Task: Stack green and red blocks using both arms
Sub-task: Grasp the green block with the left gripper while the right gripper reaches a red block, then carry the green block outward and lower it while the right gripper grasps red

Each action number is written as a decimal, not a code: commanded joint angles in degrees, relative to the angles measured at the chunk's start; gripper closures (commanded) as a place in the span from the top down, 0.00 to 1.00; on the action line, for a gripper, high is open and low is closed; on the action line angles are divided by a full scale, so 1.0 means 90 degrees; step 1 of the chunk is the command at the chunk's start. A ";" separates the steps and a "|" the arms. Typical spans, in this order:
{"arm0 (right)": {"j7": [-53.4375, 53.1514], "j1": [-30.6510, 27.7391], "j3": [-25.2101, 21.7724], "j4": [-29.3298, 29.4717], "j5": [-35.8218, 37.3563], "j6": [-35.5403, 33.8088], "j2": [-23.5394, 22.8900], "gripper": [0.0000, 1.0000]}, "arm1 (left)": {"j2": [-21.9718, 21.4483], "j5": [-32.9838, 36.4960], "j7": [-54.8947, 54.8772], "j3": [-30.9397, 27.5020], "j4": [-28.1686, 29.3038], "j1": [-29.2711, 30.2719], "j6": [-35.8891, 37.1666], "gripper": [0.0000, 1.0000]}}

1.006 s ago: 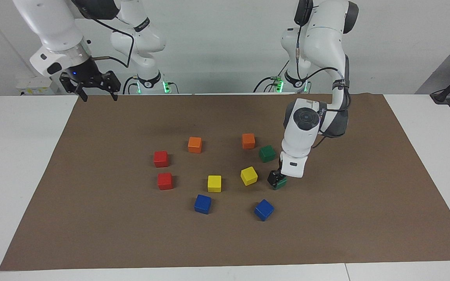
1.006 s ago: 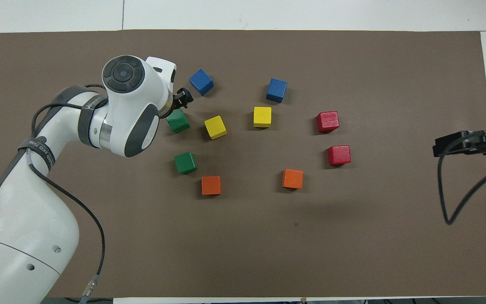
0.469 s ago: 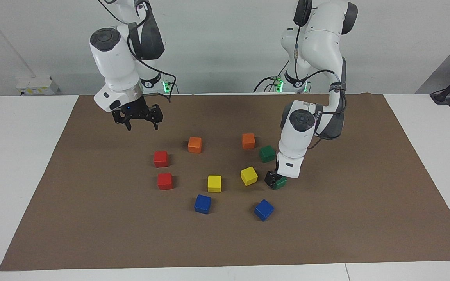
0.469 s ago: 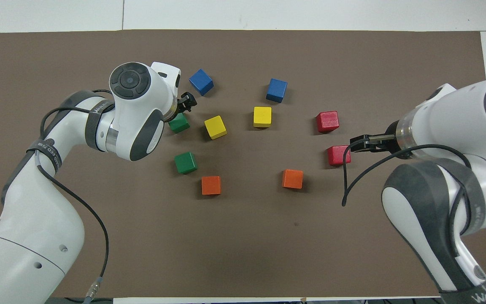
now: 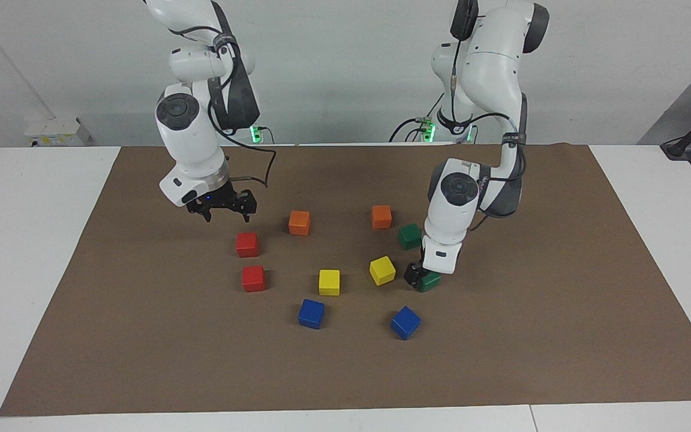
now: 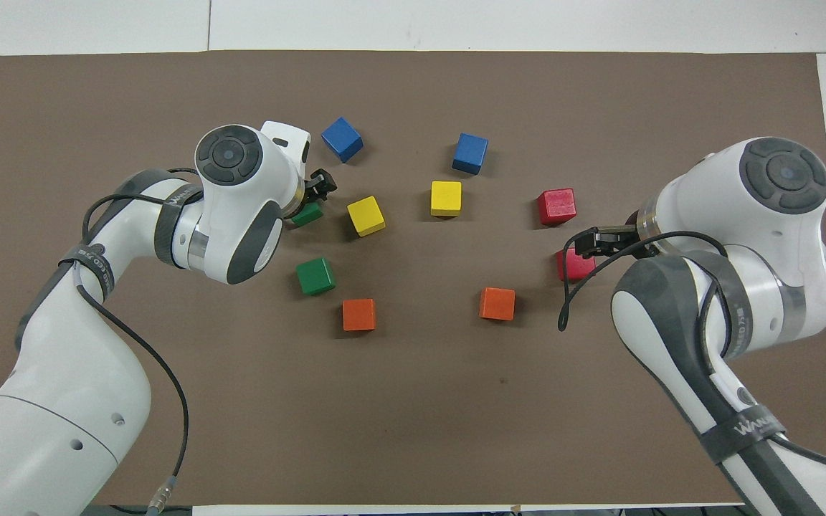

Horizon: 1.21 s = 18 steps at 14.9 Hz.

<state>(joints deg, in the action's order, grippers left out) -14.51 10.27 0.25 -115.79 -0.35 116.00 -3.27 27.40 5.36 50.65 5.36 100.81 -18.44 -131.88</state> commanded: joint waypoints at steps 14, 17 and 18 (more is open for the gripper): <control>0.0382 0.0294 0.0011 -0.0846 -0.0089 0.1623 -0.0398 1.00 | -0.1462 -0.0232 -0.3950 -0.0009 0.0625 0.1734 0.1851 0.00; 0.0382 0.0294 0.0011 -0.0933 -0.0089 0.1818 -0.0389 1.00 | -0.1482 -0.0351 -0.5623 -0.0009 0.0733 0.2496 0.1773 0.00; 0.0392 0.0285 0.0011 -0.0953 -0.0089 0.1828 -0.0389 1.00 | -0.1482 -0.0351 -0.5985 -0.0019 0.0733 0.2643 0.1763 0.00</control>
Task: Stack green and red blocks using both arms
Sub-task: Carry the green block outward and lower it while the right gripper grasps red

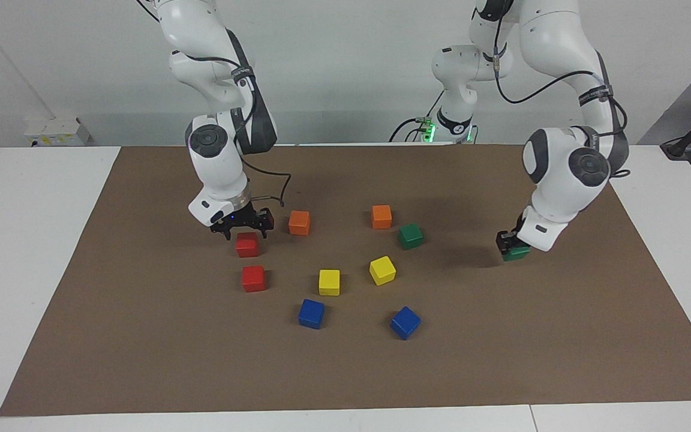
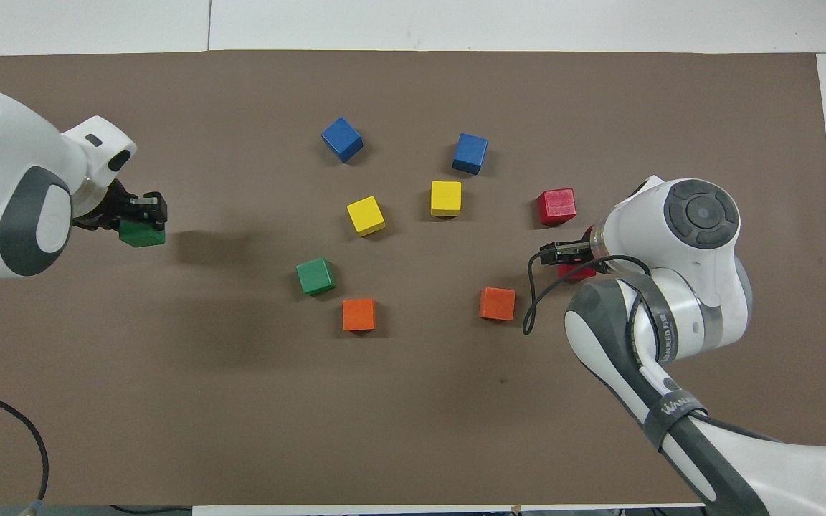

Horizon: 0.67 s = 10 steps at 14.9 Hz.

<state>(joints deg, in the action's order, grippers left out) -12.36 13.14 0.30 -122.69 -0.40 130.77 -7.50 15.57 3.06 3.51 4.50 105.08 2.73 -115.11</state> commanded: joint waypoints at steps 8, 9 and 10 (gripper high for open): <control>0.0260 -0.0113 -0.0005 -0.0420 -0.0082 0.0410 0.0033 1.00 | -0.0011 -0.0106 -0.0946 0.0076 0.0551 0.0488 -0.0813 0.00; 0.0260 -0.0113 -0.0005 -0.0450 -0.0082 0.0450 0.0033 1.00 | -0.0011 -0.0106 -0.0946 0.0076 0.0619 0.0478 -0.0871 0.00; 0.0260 -0.0113 -0.0005 -0.0450 -0.0082 0.0460 0.0033 1.00 | -0.0011 -0.0164 -0.0927 0.0076 0.0697 0.0468 -0.0968 0.00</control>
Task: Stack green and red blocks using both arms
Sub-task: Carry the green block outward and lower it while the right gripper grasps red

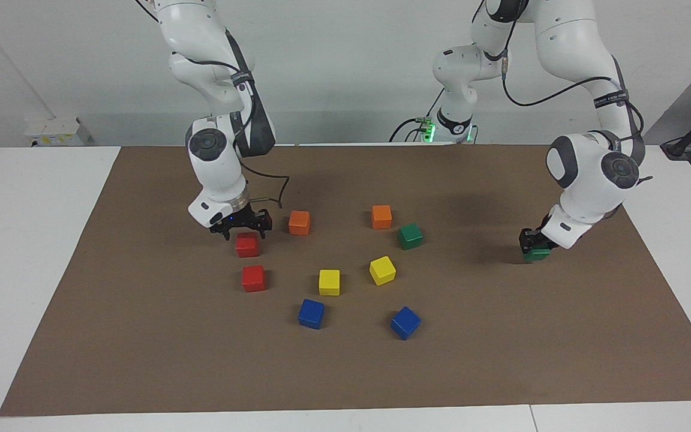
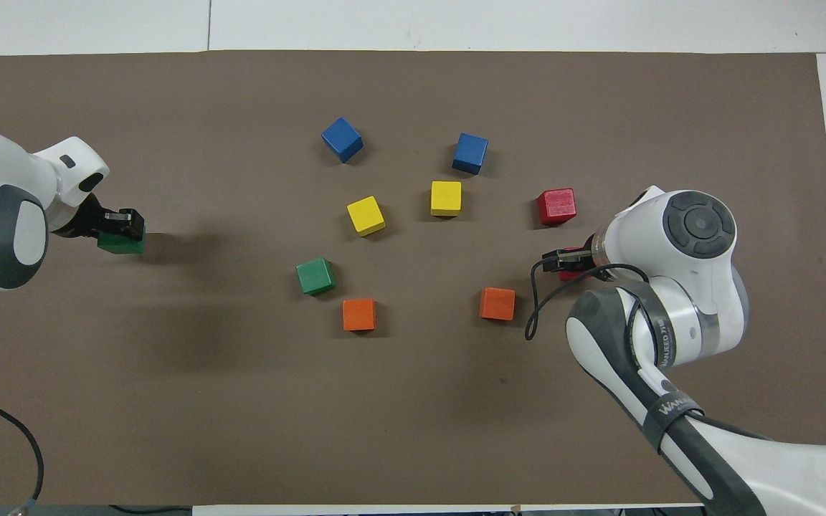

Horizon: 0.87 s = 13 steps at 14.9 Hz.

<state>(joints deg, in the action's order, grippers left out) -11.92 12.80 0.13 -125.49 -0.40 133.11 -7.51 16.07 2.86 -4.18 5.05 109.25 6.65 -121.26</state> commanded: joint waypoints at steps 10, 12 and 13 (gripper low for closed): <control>0.0280 -0.0104 0.0014 -0.0139 -0.0082 0.0542 -0.0327 1.00 | -0.0077 -0.0669 0.0161 -0.0005 0.0508 -0.0016 -0.0794 0.00; 0.0221 -0.0143 0.0014 -0.0090 -0.0082 0.0523 -0.0356 0.91 | -0.0106 -0.0669 0.0161 -0.0014 0.0643 -0.0026 -0.0862 0.00; 0.0221 -0.0143 0.0014 -0.0080 -0.0082 0.0504 -0.0357 0.69 | -0.0116 -0.0669 0.0161 -0.0005 0.0760 -0.0026 -0.1027 0.00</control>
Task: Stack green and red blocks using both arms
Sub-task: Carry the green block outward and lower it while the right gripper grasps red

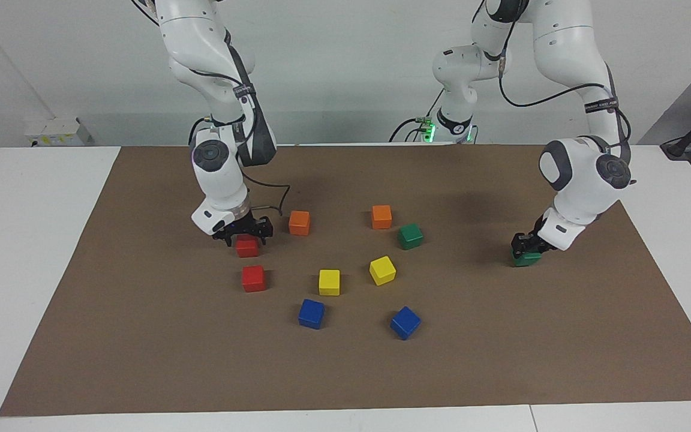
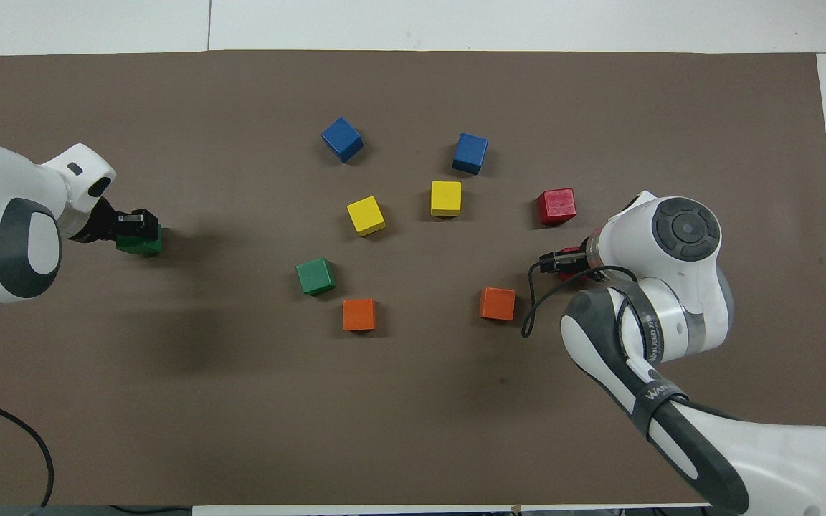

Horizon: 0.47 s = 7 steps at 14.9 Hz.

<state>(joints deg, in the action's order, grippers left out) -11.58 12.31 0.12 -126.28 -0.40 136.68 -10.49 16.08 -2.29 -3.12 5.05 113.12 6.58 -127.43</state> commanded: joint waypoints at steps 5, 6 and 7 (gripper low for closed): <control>0.0242 -0.0098 -0.0013 0.0377 -0.0073 -0.0602 0.0072 0.00 | -0.0107 -0.0097 0.0122 -0.0004 0.0351 -0.0028 -0.0441 0.99; 0.0300 -0.0165 -0.0052 0.0688 -0.0044 -0.1060 0.0082 0.00 | -0.0126 -0.0097 0.0122 -0.0014 0.0341 -0.0028 -0.0392 1.00; 0.0532 -0.0359 -0.0053 0.0972 -0.0014 -0.1394 0.0092 0.00 | -0.0136 -0.0097 0.0122 -0.0014 0.0341 -0.0018 -0.0373 1.00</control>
<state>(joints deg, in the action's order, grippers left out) -11.21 11.78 -0.09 -122.80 -0.34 130.62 -10.28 16.00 -2.31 -2.42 5.11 114.86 6.50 -129.83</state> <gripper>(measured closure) 0.449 0.445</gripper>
